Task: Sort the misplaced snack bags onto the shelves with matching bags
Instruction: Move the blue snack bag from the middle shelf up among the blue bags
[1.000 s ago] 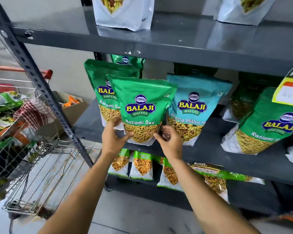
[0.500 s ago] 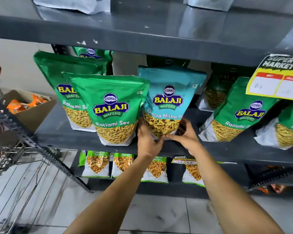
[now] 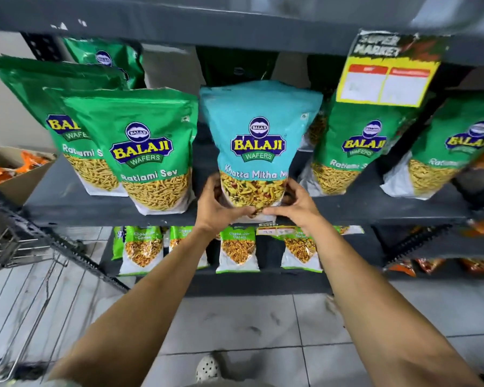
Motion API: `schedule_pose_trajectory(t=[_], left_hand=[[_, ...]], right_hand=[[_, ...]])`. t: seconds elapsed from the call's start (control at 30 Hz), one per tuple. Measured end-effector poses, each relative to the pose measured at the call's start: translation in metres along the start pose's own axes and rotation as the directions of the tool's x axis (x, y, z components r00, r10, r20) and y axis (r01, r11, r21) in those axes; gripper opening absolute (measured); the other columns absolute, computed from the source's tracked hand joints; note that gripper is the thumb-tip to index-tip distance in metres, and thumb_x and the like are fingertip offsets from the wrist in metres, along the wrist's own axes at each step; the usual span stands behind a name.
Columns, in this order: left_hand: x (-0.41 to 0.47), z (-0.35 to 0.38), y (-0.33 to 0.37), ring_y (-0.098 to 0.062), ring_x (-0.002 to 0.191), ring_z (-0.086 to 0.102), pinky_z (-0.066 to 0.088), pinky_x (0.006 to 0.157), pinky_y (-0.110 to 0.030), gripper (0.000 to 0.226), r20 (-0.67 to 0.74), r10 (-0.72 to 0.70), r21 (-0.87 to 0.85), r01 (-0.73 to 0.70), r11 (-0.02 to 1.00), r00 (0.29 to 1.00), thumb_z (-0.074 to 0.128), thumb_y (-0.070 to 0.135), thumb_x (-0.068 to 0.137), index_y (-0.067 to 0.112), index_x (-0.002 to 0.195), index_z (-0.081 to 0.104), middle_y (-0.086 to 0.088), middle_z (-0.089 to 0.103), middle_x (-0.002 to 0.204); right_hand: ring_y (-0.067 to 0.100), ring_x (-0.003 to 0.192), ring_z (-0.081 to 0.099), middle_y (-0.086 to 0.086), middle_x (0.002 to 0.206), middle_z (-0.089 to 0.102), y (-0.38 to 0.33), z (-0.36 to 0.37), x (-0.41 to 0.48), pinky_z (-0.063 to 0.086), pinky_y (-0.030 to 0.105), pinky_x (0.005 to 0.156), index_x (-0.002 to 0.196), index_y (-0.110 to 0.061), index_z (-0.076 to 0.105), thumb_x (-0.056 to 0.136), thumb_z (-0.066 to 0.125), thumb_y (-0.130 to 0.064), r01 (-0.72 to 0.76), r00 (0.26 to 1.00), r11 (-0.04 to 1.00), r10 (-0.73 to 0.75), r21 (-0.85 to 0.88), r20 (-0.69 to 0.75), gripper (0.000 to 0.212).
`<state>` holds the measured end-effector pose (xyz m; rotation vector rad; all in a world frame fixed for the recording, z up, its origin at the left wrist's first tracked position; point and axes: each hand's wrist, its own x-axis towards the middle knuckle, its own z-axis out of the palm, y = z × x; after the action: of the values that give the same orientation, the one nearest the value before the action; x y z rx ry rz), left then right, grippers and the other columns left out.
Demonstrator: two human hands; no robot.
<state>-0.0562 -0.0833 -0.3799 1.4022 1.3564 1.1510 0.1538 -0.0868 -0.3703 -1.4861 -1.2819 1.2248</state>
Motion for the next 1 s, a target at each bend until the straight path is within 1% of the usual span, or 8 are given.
schedule_pose_trajectory(t=[0.07, 0.13, 0.23, 0.37, 0.43, 0.57, 0.73, 1.0], left_hand=[[-0.017, 0.0, 0.007, -0.023, 0.108, 0.066, 0.054, 0.096, -0.038, 0.089, 0.031, 0.026, -0.076, -0.024, 0.997, 0.999, 0.097, 0.021, 0.043, 0.02, 0.119, 0.05, -0.008, 0.068, 0.115], [-0.035, -0.002, 0.018, -0.029, 0.107, 0.067, 0.055, 0.093, -0.048, 0.083, 0.059, 0.049, -0.147, -0.04, 0.988, 0.997, 0.097, 0.023, 0.044, 0.024, 0.114, 0.053, -0.013, 0.067, 0.115], [-0.066, -0.009, 0.041, -0.026, 0.101, 0.068, 0.056, 0.091, -0.049, 0.085, 0.066, 0.088, -0.178, -0.075, 0.981, 0.994, 0.096, 0.039, 0.038, 0.027, 0.113, 0.057, -0.012, 0.067, 0.113], [-0.111, -0.018, 0.073, -0.031, 0.104, 0.068, 0.055, 0.091, -0.052, 0.09, 0.023, 0.163, -0.14, -0.158, 0.977, 0.986, 0.095, 0.036, 0.042, 0.014, 0.12, 0.057, -0.014, 0.067, 0.115], [-0.134, -0.023, 0.092, -0.028, 0.104, 0.068, 0.056, 0.092, -0.046, 0.088, -0.012, 0.201, -0.123, -0.201, 0.972, 0.979, 0.095, 0.035, 0.043, 0.012, 0.119, 0.057, -0.009, 0.069, 0.11], [-0.177, -0.031, 0.138, 0.006, 0.084, 0.066, 0.052, 0.077, -0.014, 0.072, -0.088, 0.293, -0.117, -0.302, 0.946, 0.952, 0.089, 0.019, 0.048, 0.016, 0.113, 0.058, 0.011, 0.067, 0.101], [-0.19, -0.039, 0.192, 0.008, 0.075, 0.066, 0.051, 0.067, -0.009, 0.059, -0.1, 0.404, -0.129, -0.414, 0.901, 0.909, 0.083, -0.008, 0.06, 0.01, 0.109, 0.058, 0.013, 0.068, 0.091], [-0.146, -0.044, 0.28, -0.01, 0.083, 0.07, 0.056, 0.073, -0.024, 0.065, -0.098, 0.497, -0.166, -0.506, 0.846, 0.862, 0.095, 0.024, 0.043, 0.021, 0.1, 0.064, 0.003, 0.071, 0.094]], right_hand=[[-0.001, 0.087, 0.064, -0.002, 0.106, 0.065, 0.001, -0.008, -0.02, 0.056, 0.017, 0.077, 0.105, -0.025, 0.054, 0.06, 0.086, 0.002, 0.037, 0.999, 0.999, -0.037, 0.028, -0.016, 0.062], [-0.001, 0.085, 0.066, 0.005, 0.108, 0.067, -0.002, -0.014, -0.041, 0.056, 0.017, 0.073, 0.103, -0.027, 0.058, 0.058, 0.086, 0.002, 0.068, 0.997, 0.996, -0.066, 0.057, -0.039, 0.06], [0.011, 0.096, 0.066, 0.011, 0.118, 0.067, -0.01, -0.023, -0.072, 0.053, 0.013, 0.07, 0.117, -0.017, 0.059, 0.054, 0.09, -0.005, 0.114, 0.992, 0.991, -0.111, 0.071, -0.056, 0.071], [0.012, 0.094, 0.065, 0.006, 0.115, 0.067, -0.03, -0.03, -0.121, 0.051, 0.014, 0.074, 0.12, -0.013, 0.058, 0.052, 0.092, -0.009, 0.203, 0.978, 0.976, -0.198, 0.078, -0.061, 0.075], [0.015, 0.094, 0.066, 0.007, 0.114, 0.068, -0.044, -0.033, -0.146, 0.052, 0.014, 0.073, 0.118, -0.014, 0.058, 0.052, 0.092, -0.009, 0.254, 0.966, 0.963, -0.25, 0.086, -0.061, 0.074], [0.013, 0.09, 0.065, -0.002, 0.104, 0.067, -0.081, -0.043, -0.193, 0.054, 0.018, 0.075, 0.107, -0.021, 0.059, 0.053, 0.09, -0.002, 0.375, 0.927, 0.921, -0.371, 0.108, -0.057, 0.065], [0.014, 0.09, 0.066, -0.004, 0.098, 0.069, -0.13, -0.06, -0.221, 0.055, 0.023, 0.077, 0.099, -0.026, 0.062, 0.051, 0.092, -0.007, 0.504, 0.864, 0.858, -0.5, 0.1, -0.065, 0.06], [0.024, 0.1, 0.07, 0.006, 0.107, 0.072, -0.215, -0.093, -0.205, 0.059, 0.041, 0.081, 0.101, -0.023, 0.064, 0.041, 0.094, -0.024, 0.61, 0.792, 0.784, -0.598, 0.11, -0.124, 0.068]])
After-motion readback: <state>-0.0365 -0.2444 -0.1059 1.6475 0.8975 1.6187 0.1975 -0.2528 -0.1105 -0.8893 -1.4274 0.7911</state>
